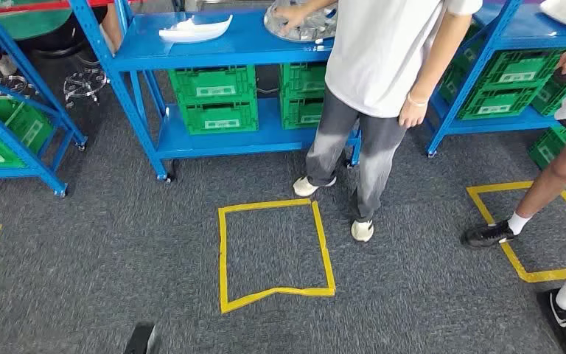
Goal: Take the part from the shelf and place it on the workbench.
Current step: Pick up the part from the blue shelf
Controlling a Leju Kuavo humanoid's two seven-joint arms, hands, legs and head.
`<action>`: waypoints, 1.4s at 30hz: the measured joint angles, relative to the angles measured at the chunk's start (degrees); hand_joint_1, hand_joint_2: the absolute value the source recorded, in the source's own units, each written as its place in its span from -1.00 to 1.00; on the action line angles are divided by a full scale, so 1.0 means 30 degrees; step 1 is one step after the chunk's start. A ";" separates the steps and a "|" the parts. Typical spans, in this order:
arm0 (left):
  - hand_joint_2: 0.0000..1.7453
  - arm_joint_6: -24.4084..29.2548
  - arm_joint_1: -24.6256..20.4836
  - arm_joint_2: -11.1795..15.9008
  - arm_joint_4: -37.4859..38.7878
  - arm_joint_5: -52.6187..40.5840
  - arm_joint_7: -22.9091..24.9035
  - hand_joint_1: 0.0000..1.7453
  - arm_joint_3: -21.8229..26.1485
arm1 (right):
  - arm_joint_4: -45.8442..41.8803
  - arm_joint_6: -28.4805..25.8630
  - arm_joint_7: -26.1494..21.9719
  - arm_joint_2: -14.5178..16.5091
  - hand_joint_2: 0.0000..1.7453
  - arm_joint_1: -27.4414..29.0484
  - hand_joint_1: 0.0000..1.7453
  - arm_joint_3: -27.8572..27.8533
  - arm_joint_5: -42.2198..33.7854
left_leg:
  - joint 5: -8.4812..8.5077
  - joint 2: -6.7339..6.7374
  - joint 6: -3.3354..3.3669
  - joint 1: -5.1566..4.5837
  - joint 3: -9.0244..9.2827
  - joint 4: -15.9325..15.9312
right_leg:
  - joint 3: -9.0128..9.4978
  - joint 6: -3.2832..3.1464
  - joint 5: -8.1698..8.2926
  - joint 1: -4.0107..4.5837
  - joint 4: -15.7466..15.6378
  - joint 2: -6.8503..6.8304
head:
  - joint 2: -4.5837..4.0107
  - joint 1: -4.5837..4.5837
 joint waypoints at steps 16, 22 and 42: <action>1.00 -0.0004 0.0936 0.0033 0.1329 0.0000 -0.0018 -1.00 -0.0007 | -0.0853 -0.0003 -0.5010 0.0022 1.00 -0.0852 -1.00 0.0000 -0.0004 | 0.0190 -0.0108 -0.0278 0.0075 0.0189 -0.0292 | 0.0028 -0.0221 -0.0044 0.0071 -0.0002 -0.0115 | 0.0002 -0.0033; 1.00 0.0000 0.0934 0.0033 0.1437 0.0000 -0.0018 -1.00 -0.0007 | -0.0882 -0.0003 -0.3522 0.0022 1.00 -0.0863 -1.00 0.0000 -0.0004 | 0.0188 -0.0108 -0.0276 0.0066 0.0189 -0.0290 | 0.0040 -0.0220 -0.0043 0.0053 -0.0003 -0.0115 | 0.0004 -0.0032; 1.00 0.0004 0.0620 0.0011 0.1785 -0.2159 0.0332 -1.00 0.0897 | -0.1026 -0.0011 -0.3432 0.0022 1.00 -0.1216 -1.00 -0.0620 0.0915 | 0.0186 -0.0108 -0.0272 0.0049 0.0196 -0.0286 | 0.0041 -0.0218 -0.0042 0.0035 -0.0006 -0.0106 | 0.0004 -0.0033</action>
